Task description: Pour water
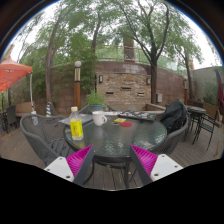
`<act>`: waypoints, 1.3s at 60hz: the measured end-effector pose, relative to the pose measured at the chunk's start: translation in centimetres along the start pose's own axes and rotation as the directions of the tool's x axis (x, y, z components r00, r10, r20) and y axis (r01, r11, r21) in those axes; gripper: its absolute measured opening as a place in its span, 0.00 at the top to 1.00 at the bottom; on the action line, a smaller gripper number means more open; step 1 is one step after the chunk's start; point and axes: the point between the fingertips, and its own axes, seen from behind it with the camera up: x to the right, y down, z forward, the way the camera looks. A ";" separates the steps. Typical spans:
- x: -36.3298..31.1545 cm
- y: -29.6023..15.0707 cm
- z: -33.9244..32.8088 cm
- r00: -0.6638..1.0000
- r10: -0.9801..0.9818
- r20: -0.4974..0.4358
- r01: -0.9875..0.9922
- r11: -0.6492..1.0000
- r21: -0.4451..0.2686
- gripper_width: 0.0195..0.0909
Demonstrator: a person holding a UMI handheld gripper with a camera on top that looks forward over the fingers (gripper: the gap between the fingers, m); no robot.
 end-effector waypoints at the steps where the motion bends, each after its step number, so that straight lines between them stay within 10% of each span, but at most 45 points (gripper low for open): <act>1: 0.0 0.0 0.0 1.000 0.000 0.001 0.000 1.000 -0.001 0.11; 51: -15.2 -2.9 10.8 0.991 -0.048 0.128 0.040 0.997 0.063 0.10; 78: -19.7 -5.7 27.0 0.995 -0.085 -0.053 0.092 0.984 0.151 0.13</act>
